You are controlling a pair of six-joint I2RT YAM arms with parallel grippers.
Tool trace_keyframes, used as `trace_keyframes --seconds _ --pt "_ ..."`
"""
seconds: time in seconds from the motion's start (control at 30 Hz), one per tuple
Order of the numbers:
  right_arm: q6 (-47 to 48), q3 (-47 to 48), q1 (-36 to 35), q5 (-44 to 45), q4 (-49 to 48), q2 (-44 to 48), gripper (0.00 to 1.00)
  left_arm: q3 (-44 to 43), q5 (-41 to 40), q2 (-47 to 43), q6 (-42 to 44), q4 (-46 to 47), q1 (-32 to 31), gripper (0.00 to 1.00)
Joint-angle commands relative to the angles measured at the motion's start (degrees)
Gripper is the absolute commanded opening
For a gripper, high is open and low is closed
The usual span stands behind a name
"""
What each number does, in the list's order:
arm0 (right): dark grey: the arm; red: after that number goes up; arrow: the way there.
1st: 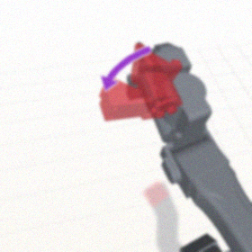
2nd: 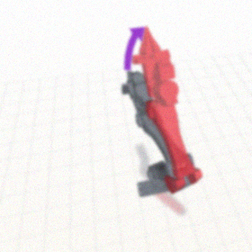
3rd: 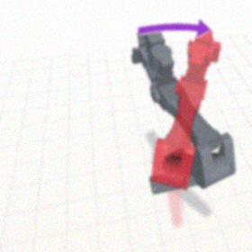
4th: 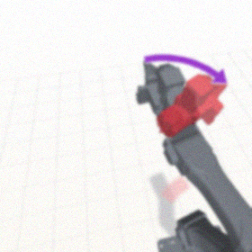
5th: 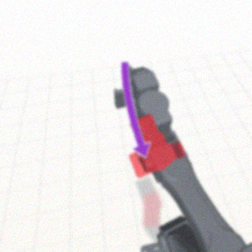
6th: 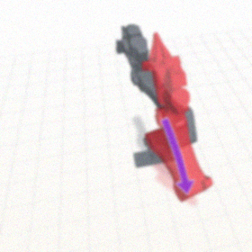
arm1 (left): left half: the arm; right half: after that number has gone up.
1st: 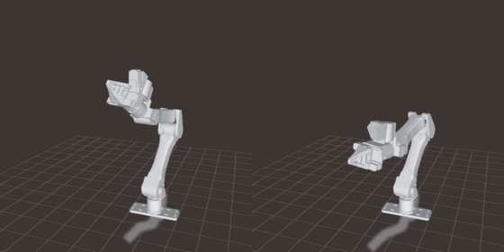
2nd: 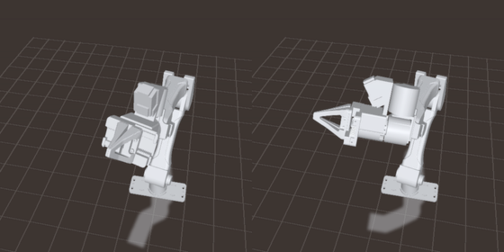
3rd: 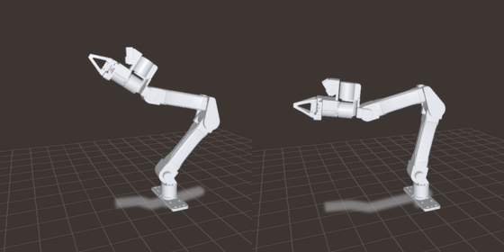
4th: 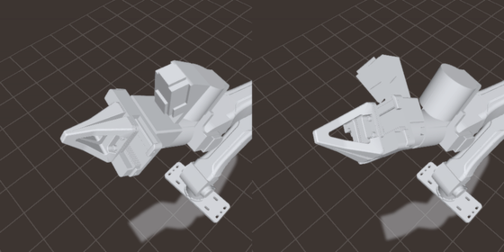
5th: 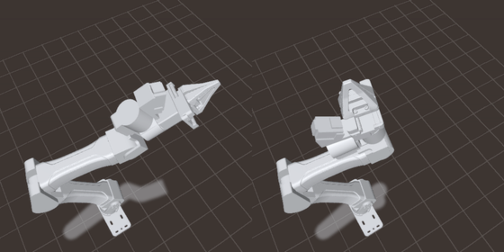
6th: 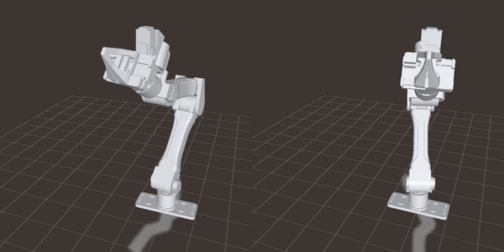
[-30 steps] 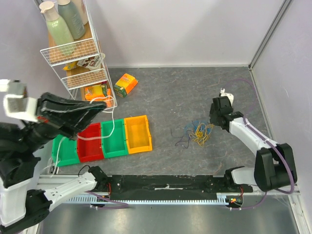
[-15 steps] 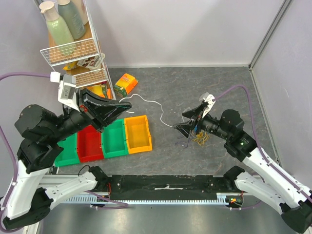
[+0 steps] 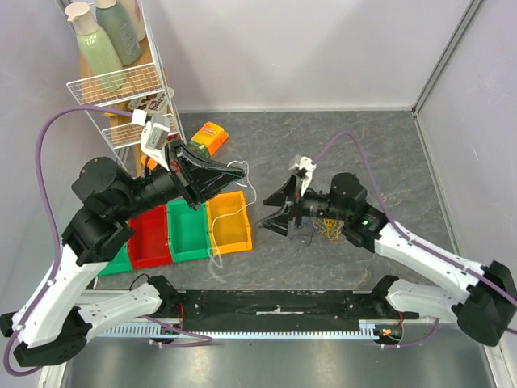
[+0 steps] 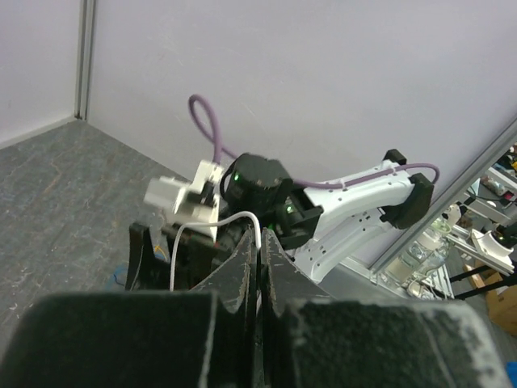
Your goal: Untangle the cables
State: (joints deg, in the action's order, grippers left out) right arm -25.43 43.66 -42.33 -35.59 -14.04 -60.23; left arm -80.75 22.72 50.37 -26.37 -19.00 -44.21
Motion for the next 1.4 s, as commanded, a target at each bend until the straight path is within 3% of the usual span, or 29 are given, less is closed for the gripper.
trace_keyframes --seconds 0.0,0.23,0.53,0.6,0.73,0.83,0.87,0.9,0.93,0.97,1.23,1.37 --pt "-3.0 1.3 -6.0 2.5 -9.9 -3.9 0.88 -0.2 1.5 -1.6 -3.0 4.2 0.0 0.02" --pt "0.3 1.8 -16.0 11.0 -11.9 -7.8 0.89 -0.5 0.4 -3.1 -2.3 3.2 0.1 0.02" --pt "-0.7 -0.2 -17.7 16.2 -16.0 -8.0 0.86 -1.3 0.0 -2.5 -1.4 2.8 0.0 0.02" --pt "-1.5 -0.5 -17.7 16.9 -16.5 -9.4 0.79 -1.6 0.1 -2.3 -1.4 3.3 0.0 0.02" --pt "-2.1 -0.1 -17.8 18.2 -15.0 -11.6 0.48 -3.3 -0.5 -2.4 -0.3 2.2 0.1 0.02" --pt "-3.0 -1.7 -17.9 19.2 -16.4 -11.9 0.44 -6.1 -2.3 -2.5 2.1 -0.1 0.1 0.02" --pt "-3.3 -2.5 -17.9 19.4 -17.2 -11.8 0.38 -7.1 -2.9 -2.5 3.0 -0.9 0.1 0.02" --pt "-3.7 -3.1 -17.9 19.9 -17.8 -11.8 0.26 -8.0 -3.6 -2.6 3.9 -1.6 0.1 0.02" --pt "-4.2 -3.7 -17.9 20.3 -18.3 -11.8 0.08 -8.6 -4.3 -2.8 4.7 -2.1 0.1 0.02" --pt "-4.5 -3.9 -17.9 20.5 -18.6 -11.8 0.0 -9.1 -5.0 -3.2 5.4 -2.5 0.1 0.02" --pt "-5.1 -1.3 -18.0 21.9 -19.7 -14.7 0.0 -9.1 -13.7 -4.9 11.7 -7.6 0.1 0.02" --pt "-2.5 6.2 -18.0 23.2 -18.8 -20.8 0.0 -8.0 -17.1 -5.2 14.2 -10.1 0.1 0.02"
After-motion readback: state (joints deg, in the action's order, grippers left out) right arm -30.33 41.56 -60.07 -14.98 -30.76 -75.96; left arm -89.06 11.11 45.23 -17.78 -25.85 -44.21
